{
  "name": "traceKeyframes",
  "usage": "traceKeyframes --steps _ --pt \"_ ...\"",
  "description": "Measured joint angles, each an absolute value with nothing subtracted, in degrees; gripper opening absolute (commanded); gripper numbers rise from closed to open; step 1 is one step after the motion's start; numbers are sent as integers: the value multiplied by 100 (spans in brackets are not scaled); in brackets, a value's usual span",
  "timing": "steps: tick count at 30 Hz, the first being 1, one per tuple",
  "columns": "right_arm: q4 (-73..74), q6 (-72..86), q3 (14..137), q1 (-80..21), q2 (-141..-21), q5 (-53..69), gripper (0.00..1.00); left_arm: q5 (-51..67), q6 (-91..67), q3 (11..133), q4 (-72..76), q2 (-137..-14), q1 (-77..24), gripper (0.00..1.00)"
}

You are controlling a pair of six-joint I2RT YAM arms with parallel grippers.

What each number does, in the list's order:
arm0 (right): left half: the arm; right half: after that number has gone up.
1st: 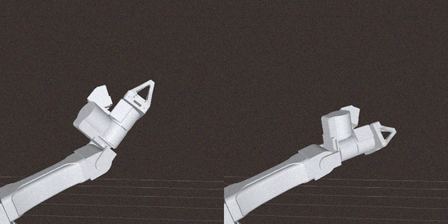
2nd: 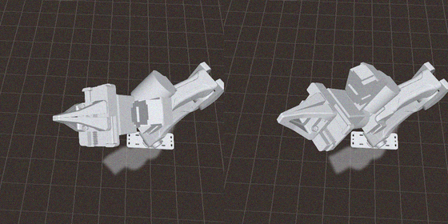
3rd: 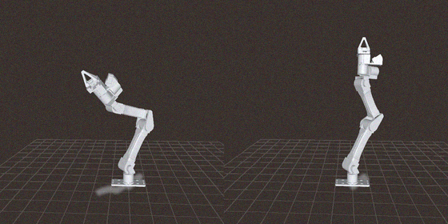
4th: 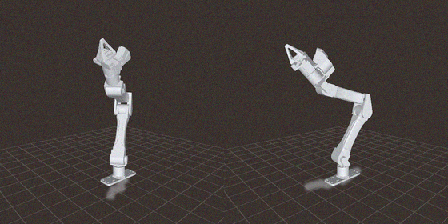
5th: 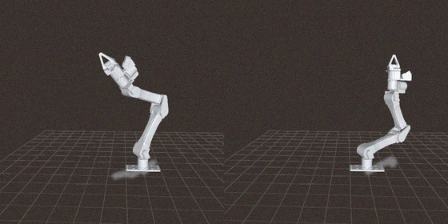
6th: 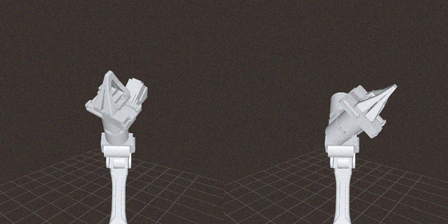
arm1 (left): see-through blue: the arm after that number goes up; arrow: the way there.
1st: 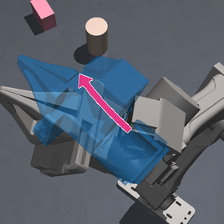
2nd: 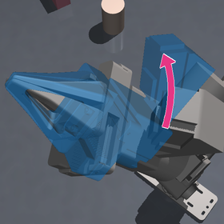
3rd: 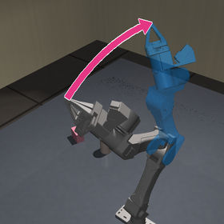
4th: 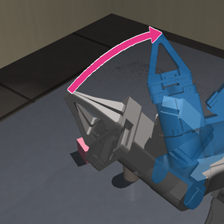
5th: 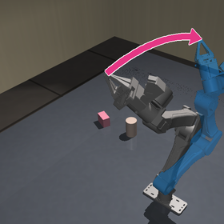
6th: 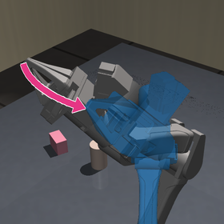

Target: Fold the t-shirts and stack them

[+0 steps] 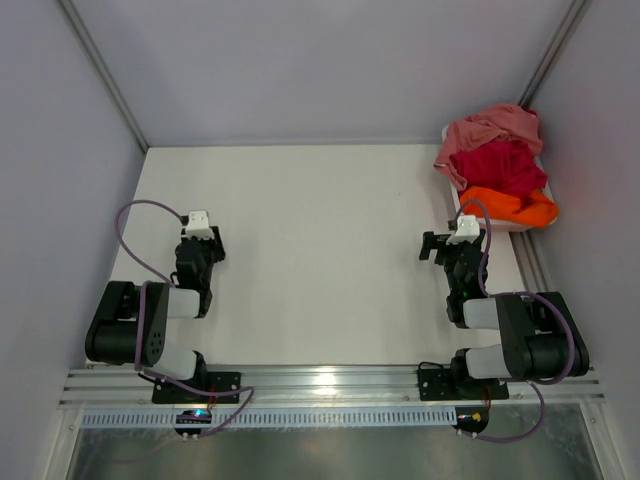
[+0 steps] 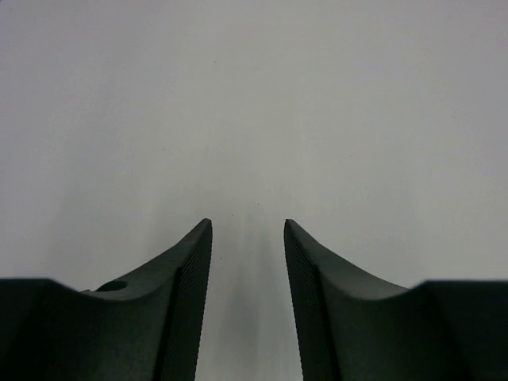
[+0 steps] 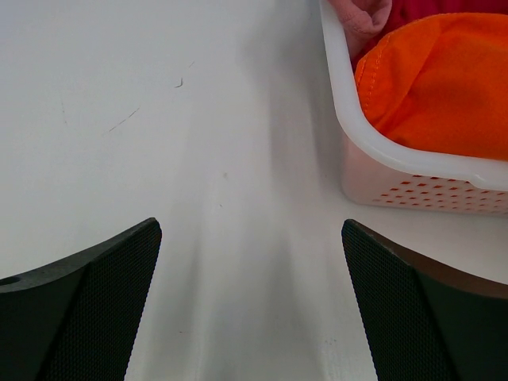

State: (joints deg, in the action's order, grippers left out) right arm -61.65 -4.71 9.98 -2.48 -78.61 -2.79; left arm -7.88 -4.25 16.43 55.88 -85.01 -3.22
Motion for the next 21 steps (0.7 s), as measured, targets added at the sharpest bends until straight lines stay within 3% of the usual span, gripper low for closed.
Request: traceKeyframes --steps 1,4,7,11,12,15,17,18,19,21 --pt "-6165 -471 998 -248 -7861 -279 99 -786 -410 1643 5586 -8501 -325 72" --pt "-6165 -475 998 -248 -7861 -279 100 -794 -408 1643 5594 -8501 -325 99" --pt "-6165 -478 998 -248 -7861 -279 99 -790 -423 1643 5592 -8501 -325 99" --pt "-6163 -499 998 -248 -7861 -279 76 -790 -423 1643 5592 -8501 -325 99" --pt "-6165 -506 998 -250 -7861 -279 53 -790 -423 1643 5592 -8501 -325 99" --pt "-6163 -526 998 -248 -7861 -285 25 -790 -425 1643 5592 -8501 -325 99" --pt "-6160 -513 998 -248 -7861 -281 27 -792 -423 1643 5592 -8501 -325 99" --pt "-6163 -508 998 -248 -7861 -283 40 -792 -423 1643 5592 -8501 -325 99" --pt "-6163 -489 998 -248 -7861 -283 66 -792 -425 1643 5592 -8501 -325 99" --pt "-6163 -508 998 -248 -7861 -274 75 -792 -423 1643 5592 -8501 -325 99"
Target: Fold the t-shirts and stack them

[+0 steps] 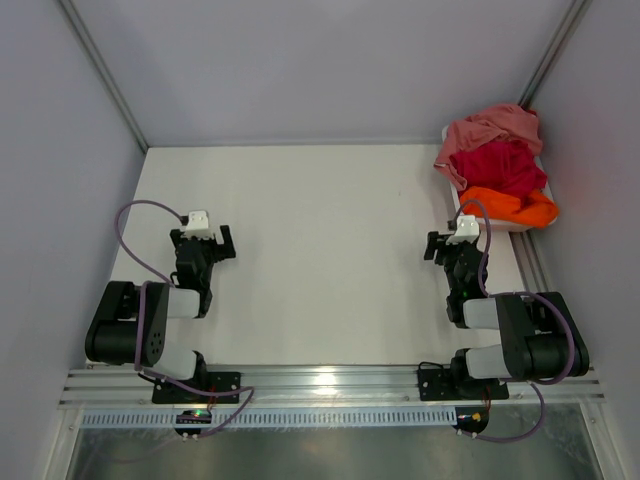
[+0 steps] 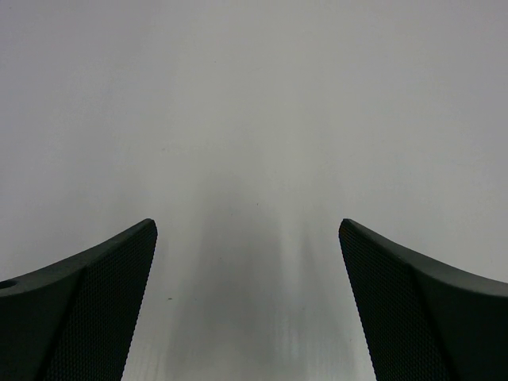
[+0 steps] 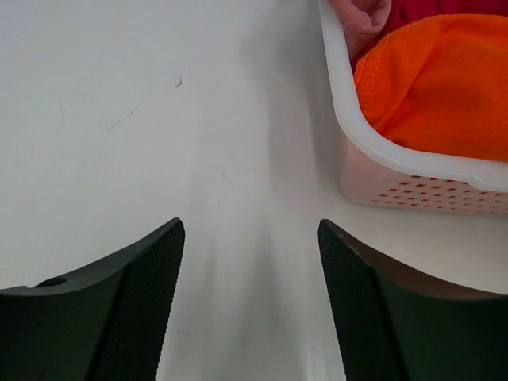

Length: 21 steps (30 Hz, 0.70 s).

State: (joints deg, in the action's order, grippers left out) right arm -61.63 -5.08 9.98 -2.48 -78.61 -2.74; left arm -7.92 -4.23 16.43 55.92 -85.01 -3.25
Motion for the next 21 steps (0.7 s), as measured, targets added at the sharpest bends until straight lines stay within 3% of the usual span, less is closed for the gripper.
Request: traceKeyframes --steps 2,3,4,6,7,8,11,13,14,17,21 --pt "-6163 -510 998 -248 -7861 -279 95 -792 -425 1643 5592 -8501 -325 99" --pt "-6160 -508 998 -248 -7861 -281 99 -790 -423 1643 5592 -8501 -325 99" --pt "-6160 -526 998 -246 -7861 -279 99 -790 -423 1643 5592 -8501 -325 99" --pt "-6160 -528 998 -244 -7861 -279 99 -790 -432 1643 5592 -8501 -325 90" --pt "-6160 -528 998 -244 -7861 -279 96 -790 -427 1643 5592 -8501 -325 80" --pt "-6160 -532 998 -244 -7861 -279 94 -788 -440 1643 5592 -8501 -325 57" --pt "-6160 -528 998 -244 -7861 -279 94 -781 -432 1643 5586 -8501 -322 33" --pt "-6160 -528 998 -244 -7861 -279 96 -781 -412 1643 5588 -8501 -325 39" --pt "-6160 -528 998 -244 -7861 -279 99 -781 -405 1643 5590 -8501 -325 64" --pt "-6160 -528 998 -244 -7861 -279 99 -777 -405 1643 5594 -8501 -325 99" --pt "-6149 -530 998 -244 -7854 -274 99 -746 -412 1686 5402 -8464 -325 99"
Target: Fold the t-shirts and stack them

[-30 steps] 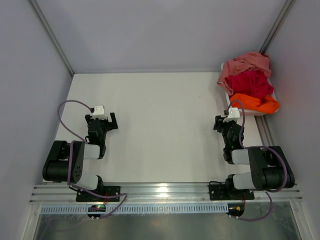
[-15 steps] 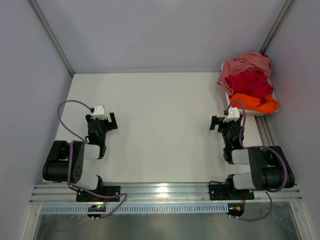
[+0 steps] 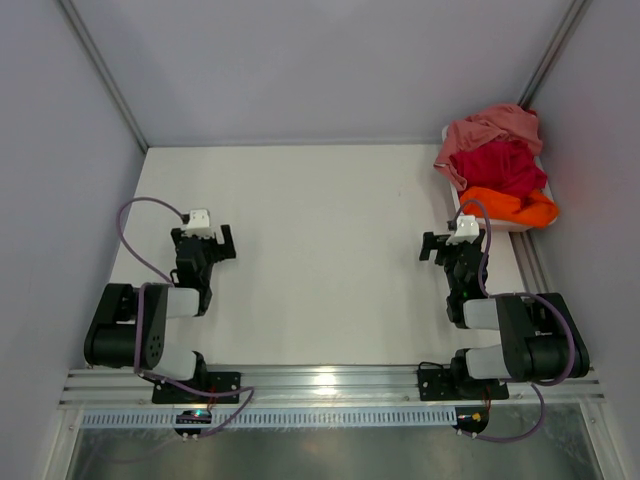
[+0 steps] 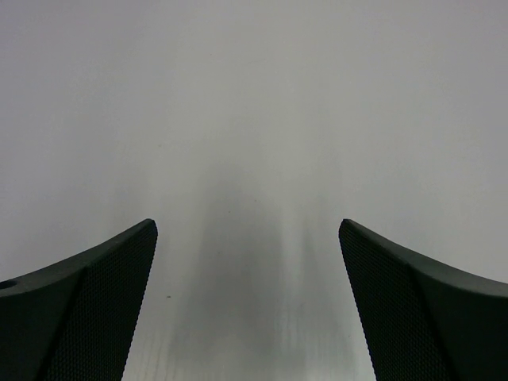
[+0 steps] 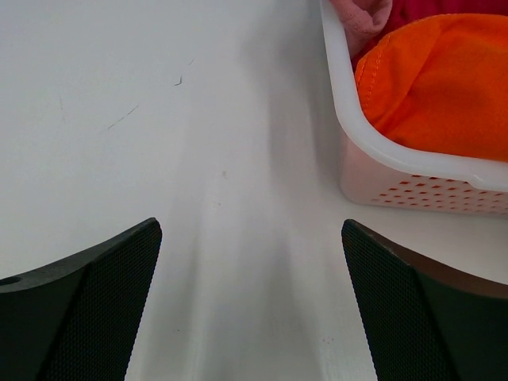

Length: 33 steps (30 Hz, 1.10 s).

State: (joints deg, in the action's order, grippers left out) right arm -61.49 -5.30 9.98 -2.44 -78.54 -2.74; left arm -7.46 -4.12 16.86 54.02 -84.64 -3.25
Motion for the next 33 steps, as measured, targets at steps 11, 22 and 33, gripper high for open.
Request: traceKeyframes --steps 11,22,33 --pt "-6016 -545 996 -244 -7513 -176 99 -541 -342 2587 3739 -7725 -325 99" --pt "-2856 -1066 2547 -239 -6342 502 99 -176 414 2961 2027 -7085 -325 99" --pt "2102 -2764 5697 -239 -6110 864 99 1874 1000 5535 -1129 -6525 -325 99"
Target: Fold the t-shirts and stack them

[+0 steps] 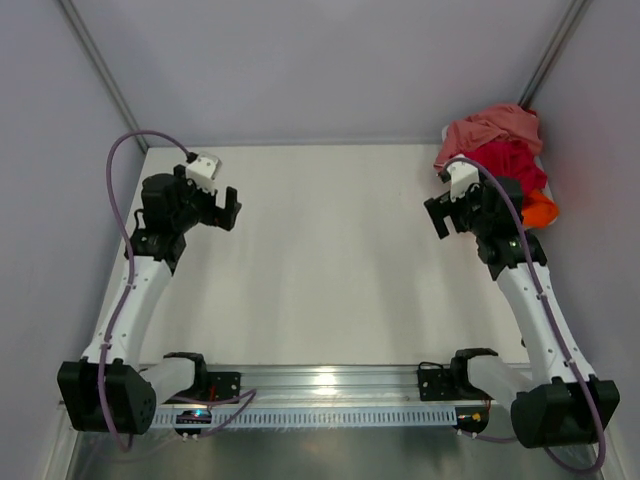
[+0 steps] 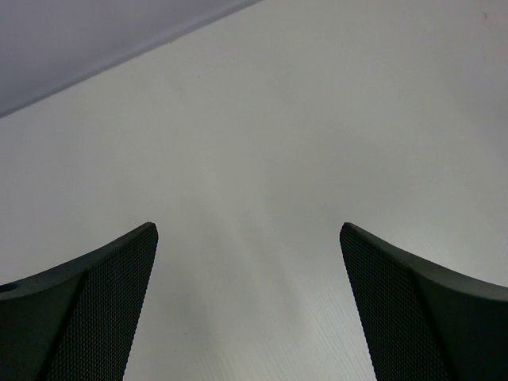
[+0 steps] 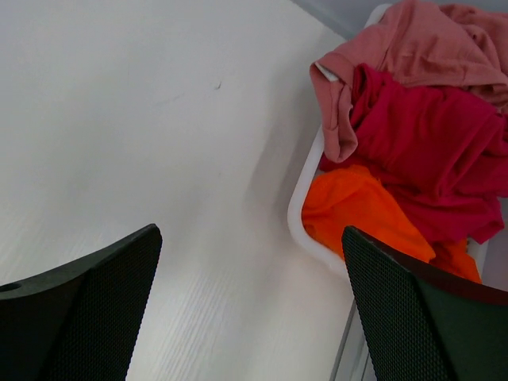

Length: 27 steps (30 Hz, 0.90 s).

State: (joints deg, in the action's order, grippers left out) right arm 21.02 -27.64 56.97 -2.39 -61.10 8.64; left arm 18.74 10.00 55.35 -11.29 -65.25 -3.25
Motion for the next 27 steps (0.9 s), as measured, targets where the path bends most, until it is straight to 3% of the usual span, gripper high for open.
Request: traceKeyframes --steps 5,12,27 --pt "2995 -3214 5520 -82 -5454 676 99 2001 1208 5655 -1876 -6233 -325 99" --pt "3181 -3376 4923 790 -5188 777 99 1398 1107 5833 -2464 -6475 -325 99" --pt "2231 -2394 4770 1186 -5944 429 99 1562 510 5822 -2521 -6615 -322 99"
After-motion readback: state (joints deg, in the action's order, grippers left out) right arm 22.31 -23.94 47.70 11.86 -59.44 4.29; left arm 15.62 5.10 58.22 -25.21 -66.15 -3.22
